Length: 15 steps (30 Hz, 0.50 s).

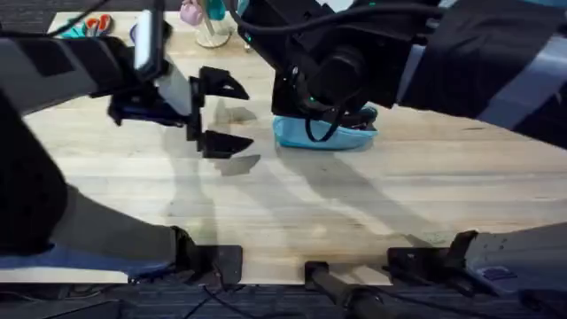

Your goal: Unzip the bag, pick up the pens from the table one at a time and place them inside, then zip the bag closed.

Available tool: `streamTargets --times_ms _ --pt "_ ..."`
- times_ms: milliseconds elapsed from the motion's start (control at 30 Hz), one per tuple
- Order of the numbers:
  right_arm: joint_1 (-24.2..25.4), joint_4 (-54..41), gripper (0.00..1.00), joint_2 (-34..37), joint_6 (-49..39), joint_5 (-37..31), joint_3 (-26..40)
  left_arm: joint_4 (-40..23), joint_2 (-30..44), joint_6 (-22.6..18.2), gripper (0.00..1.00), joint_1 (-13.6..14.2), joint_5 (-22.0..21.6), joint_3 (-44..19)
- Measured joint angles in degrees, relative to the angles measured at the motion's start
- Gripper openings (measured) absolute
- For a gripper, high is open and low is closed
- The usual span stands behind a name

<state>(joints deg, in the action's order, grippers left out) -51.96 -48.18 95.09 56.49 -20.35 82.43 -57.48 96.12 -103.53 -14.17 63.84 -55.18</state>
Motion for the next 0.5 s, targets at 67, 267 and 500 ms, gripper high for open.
streamTargets --times_ms 67,267,500 --pt "0.0 0.0 0.032 0.0 0.0 0.0 0.0 1.4 1.0 0.0 0.993 2.3 0.3 0.0" --pt "0.0 0.0 0.032 0.0 0.0 0.0 0.0 6.5 1.6 0.1 0.993 9.4 0.7 0.0" --pt "0.0 0.0 0.032 0.0 0.0 0.0 0.0 13.7 2.4 5.9 0.993 15.1 0.7 0.0"
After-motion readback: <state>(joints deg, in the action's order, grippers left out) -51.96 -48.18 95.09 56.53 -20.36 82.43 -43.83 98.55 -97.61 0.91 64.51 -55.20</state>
